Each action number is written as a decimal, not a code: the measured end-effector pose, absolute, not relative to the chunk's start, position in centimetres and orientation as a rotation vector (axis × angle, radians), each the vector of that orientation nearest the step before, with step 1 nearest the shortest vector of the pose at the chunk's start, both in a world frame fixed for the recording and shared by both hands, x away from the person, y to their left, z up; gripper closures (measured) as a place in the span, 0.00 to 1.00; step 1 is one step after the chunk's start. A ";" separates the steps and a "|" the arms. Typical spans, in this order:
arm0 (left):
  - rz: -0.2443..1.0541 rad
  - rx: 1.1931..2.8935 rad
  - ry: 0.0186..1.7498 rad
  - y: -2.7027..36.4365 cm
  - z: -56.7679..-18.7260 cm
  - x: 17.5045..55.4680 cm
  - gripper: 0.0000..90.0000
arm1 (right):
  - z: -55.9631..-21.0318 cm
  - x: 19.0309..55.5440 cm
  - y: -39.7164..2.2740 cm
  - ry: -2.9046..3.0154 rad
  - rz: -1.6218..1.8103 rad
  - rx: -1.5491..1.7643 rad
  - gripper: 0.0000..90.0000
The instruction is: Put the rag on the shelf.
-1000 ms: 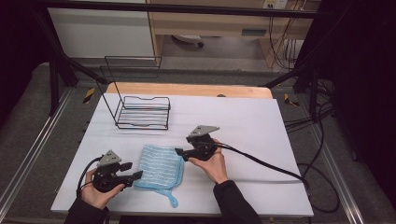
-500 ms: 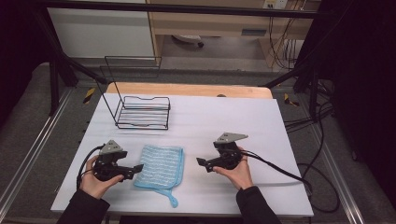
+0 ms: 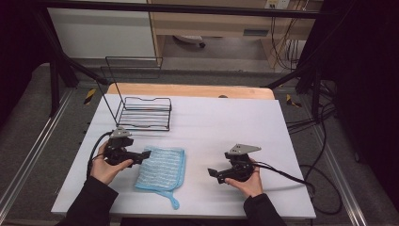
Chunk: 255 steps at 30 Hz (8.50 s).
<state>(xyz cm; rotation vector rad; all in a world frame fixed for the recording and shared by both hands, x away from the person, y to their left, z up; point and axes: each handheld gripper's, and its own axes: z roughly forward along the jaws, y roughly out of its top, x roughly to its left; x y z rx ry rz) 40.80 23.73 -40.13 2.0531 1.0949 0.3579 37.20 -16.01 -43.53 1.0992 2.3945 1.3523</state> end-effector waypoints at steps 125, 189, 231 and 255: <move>0.338 1.929 1.034 25.1 -40.1 39.5 0.90 | -41.4 41.5 -3.8 2.367 1.541 1.189 0.89; 0.660 1.530 0.828 27.1 -28.4 37.0 0.90 | -27.8 39.1 -2.4 1.952 1.706 0.727 0.90; 0.795 1.256 0.787 31.1 -20.1 39.9 0.91 | -18.6 42.9 2.9 1.760 1.782 0.589 0.90; 0.834 1.157 0.789 32.2 -16.1 42.0 0.91 | -13.5 45.2 5.1 1.703 1.763 0.542 0.90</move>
